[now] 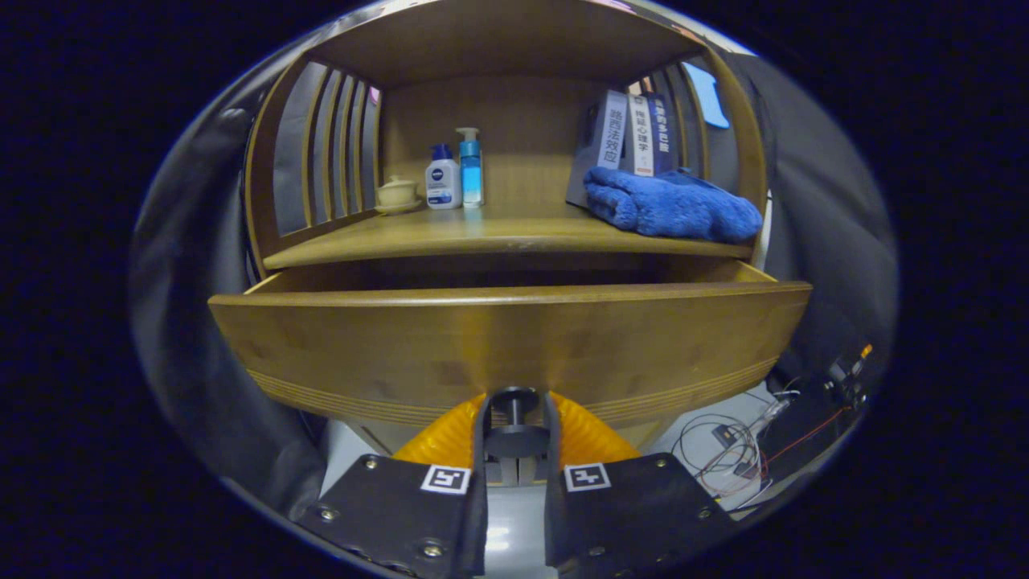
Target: Pull open the drawer, take out the items inside it, and place them on the countertop above the cabinet.
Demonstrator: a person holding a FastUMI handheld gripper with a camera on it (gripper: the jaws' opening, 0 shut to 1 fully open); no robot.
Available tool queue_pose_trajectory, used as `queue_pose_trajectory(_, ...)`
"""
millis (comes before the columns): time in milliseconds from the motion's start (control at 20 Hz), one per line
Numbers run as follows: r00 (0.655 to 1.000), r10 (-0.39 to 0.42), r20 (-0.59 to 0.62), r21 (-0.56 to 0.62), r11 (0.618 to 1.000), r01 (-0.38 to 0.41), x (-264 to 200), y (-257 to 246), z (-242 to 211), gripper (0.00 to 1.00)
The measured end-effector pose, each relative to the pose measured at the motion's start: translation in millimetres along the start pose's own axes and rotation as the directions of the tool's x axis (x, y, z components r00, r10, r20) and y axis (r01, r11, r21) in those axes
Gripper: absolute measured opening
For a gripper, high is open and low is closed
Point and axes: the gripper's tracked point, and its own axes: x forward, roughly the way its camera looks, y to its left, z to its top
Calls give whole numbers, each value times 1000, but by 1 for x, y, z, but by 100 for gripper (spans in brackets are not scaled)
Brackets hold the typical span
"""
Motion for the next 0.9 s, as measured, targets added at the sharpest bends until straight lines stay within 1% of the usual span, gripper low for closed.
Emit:
queue_pose_trajectory(300, 997, -44, -65, -29, 999, 42, -50, -8, -35, 28)
queue_pose_trajectory(350, 998, -41, -41, -8, 999, 41, -57, -6, -35, 28)
queue_pose_trajectory(400, 997, -46, -67, -6, 999, 45, -63, -9, -39, 29)
queue_pose_trajectory(500, 996, -57, -71, -15, 998, 57, -75, -8, -49, 29)
queue_pose_trajectory(600, 996, -66, -65, -3, 998, 66, -78, -8, -49, 28)
queue_pose_trajectory(850, 995, -57, -79, -37, 998, 54, -78, -7, -48, 28)
queue_pose_trajectory(900, 994, -63, -85, -44, 997, 59, -78, -6, -50, 33)
